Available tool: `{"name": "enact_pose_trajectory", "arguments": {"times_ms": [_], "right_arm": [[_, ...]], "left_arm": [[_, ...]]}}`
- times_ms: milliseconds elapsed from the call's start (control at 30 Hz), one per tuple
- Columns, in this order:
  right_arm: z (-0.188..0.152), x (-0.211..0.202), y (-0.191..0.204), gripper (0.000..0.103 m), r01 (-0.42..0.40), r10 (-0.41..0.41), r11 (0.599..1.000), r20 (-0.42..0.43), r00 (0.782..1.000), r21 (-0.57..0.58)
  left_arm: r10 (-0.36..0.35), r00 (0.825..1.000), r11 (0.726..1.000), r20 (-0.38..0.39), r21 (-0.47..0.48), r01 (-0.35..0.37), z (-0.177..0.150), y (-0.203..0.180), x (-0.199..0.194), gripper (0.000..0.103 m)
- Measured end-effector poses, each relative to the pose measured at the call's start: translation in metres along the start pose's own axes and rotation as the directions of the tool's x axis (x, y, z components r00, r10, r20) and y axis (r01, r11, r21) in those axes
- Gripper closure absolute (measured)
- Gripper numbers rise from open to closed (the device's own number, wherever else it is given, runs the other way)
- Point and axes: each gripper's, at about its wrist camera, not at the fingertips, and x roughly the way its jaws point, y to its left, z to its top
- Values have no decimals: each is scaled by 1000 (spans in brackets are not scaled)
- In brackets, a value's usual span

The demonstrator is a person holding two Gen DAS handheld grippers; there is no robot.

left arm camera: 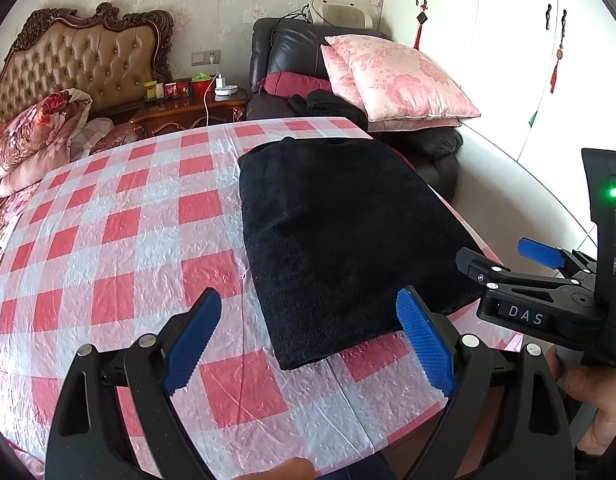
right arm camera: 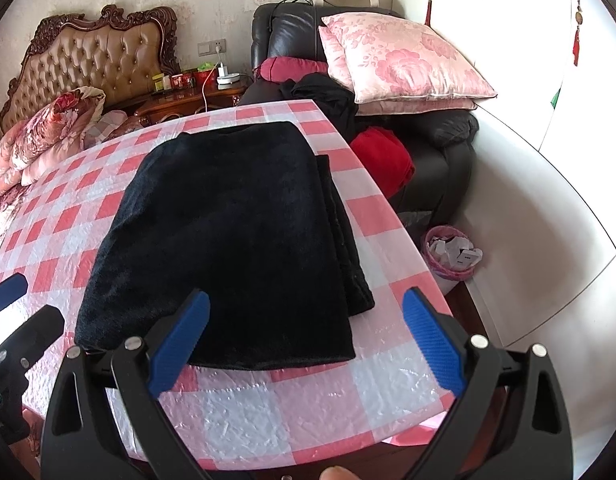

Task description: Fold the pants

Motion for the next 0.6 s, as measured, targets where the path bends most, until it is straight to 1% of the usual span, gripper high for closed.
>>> {"name": "enact_pose_trajectory", "arguments": {"times_ms": [600], "right_arm": [[4, -4, 0, 6, 0, 0, 1000, 9, 1000, 3]], "left_arm": [[1, 1000, 1000, 28, 14, -2, 8, -3, -5, 16]]}}
